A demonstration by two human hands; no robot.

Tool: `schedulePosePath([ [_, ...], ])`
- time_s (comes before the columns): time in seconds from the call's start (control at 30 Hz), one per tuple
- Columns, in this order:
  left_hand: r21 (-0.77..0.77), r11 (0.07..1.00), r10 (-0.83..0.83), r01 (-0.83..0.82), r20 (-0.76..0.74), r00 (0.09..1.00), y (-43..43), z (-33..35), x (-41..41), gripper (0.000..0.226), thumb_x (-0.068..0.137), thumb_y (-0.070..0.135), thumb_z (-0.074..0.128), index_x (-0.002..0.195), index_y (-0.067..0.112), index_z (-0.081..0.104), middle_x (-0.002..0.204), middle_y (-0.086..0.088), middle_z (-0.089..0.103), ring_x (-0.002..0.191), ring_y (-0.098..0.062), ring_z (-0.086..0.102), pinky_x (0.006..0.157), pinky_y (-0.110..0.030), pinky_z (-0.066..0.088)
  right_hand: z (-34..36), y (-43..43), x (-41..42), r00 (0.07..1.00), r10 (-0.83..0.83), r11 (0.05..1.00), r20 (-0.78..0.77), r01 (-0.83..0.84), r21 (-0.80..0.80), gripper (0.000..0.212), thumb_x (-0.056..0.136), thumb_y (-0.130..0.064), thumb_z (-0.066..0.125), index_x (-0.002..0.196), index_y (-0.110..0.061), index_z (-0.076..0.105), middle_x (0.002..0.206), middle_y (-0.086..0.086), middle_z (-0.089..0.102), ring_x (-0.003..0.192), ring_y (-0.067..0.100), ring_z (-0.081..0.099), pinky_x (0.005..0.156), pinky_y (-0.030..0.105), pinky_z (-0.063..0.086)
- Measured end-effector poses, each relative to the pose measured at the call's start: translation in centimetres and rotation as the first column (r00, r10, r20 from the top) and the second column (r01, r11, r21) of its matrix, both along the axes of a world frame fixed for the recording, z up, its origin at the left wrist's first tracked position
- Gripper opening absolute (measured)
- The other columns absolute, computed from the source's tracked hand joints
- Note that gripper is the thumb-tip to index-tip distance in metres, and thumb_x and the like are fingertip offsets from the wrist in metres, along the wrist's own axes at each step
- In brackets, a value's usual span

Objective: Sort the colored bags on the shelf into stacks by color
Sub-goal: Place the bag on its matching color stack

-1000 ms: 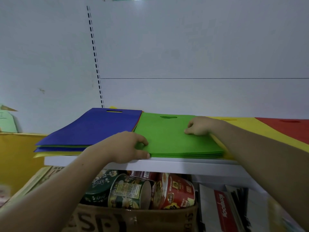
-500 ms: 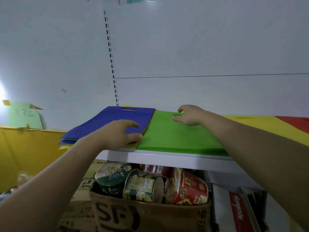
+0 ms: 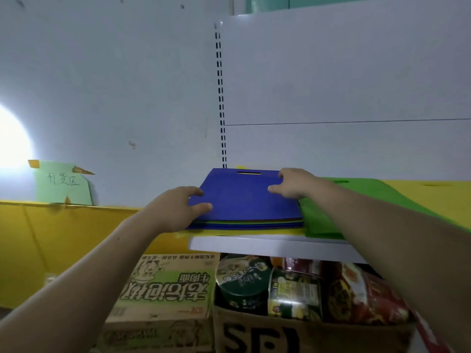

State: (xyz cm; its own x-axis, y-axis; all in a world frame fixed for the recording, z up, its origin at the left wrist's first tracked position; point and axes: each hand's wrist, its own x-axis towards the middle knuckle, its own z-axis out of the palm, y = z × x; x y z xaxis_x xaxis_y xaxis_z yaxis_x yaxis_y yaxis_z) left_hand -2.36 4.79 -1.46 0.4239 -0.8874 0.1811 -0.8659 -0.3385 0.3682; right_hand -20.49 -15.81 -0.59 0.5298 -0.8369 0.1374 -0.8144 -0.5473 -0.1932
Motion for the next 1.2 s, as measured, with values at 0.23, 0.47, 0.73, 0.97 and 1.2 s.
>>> schedulePosePath([
  [0.23,-0.012,0.999,-0.043,0.042,-0.085,0.995,-1.3,-1.2,3.9,0.042,0.099,0.044,0.035,0.133,0.025,0.047,0.118,-0.006,0.06,0.092,-0.021,0.058,0.076,-0.03,0.043,-1.3,0.7,1.9,0.978,-0.177,0.984,-0.114,0.178,-0.002,0.06,0.096,-0.052,0.039,0.131,-0.004,0.05,0.139,0.011,0.048,0.121,0.028,0.049,0.091,0.031,0.04],
  [0.47,0.137,0.986,-0.079,0.09,-0.083,0.993,-1.6,-1.5,3.6,0.059,0.094,0.051,0.044,0.142,0.018,0.038,0.14,-0.004,0.046,0.12,-0.023,0.048,0.098,-0.03,0.037,-1.1,-0.7,2.0,0.973,-0.228,0.973,-0.034,0.229,0.03,0.054,0.087,-0.052,0.059,0.116,-0.006,0.056,0.121,0.009,0.06,0.103,0.026,0.056,0.076,0.028,0.041],
  [0.73,0.076,0.995,-0.045,0.058,-0.153,0.987,-1.7,-1.2,3.4,0.041,0.092,0.04,0.053,0.127,0.019,0.051,0.104,0.001,0.056,0.09,-0.017,0.056,0.077,-0.028,0.044,-1.0,-3.0,1.9,0.872,-0.312,0.948,0.377,0.26,0.184,0.023,0.086,-0.005,0.053,0.067,-0.006,0.04,0.066,0.004,0.039,0.056,0.018,0.036,0.047,0.026,0.027],
  [0.97,-0.007,0.999,-0.037,0.036,-0.189,0.981,-1.6,-1.7,3.8,0.045,0.091,0.048,0.052,0.126,0.022,0.048,0.119,-0.002,0.055,0.093,-0.017,0.056,0.076,-0.03,0.046,-0.1,-0.7,1.2,0.536,-0.157,0.971,0.83,-0.068,0.228,0.02,0.094,-0.012,0.049,0.102,0.003,0.061,0.097,0.011,0.063,0.083,0.026,0.061,0.07,0.033,0.052],
  [1.2,-0.372,0.926,-0.24,0.058,-0.467,0.851,-0.7,-0.8,4.2,0.061,0.092,0.024,0.059,0.144,0.018,0.027,0.115,0.0,0.061,0.088,-0.017,0.06,0.071,-0.032,0.05,3.0,4.8,-1.0,0.191,-0.154,0.975,0.969,-0.132,0.181,0.012,0.095,-0.015,0.052,0.093,-0.014,0.064,0.094,0.002,0.067,0.079,0.017,0.065,0.069,0.032,0.057],
])
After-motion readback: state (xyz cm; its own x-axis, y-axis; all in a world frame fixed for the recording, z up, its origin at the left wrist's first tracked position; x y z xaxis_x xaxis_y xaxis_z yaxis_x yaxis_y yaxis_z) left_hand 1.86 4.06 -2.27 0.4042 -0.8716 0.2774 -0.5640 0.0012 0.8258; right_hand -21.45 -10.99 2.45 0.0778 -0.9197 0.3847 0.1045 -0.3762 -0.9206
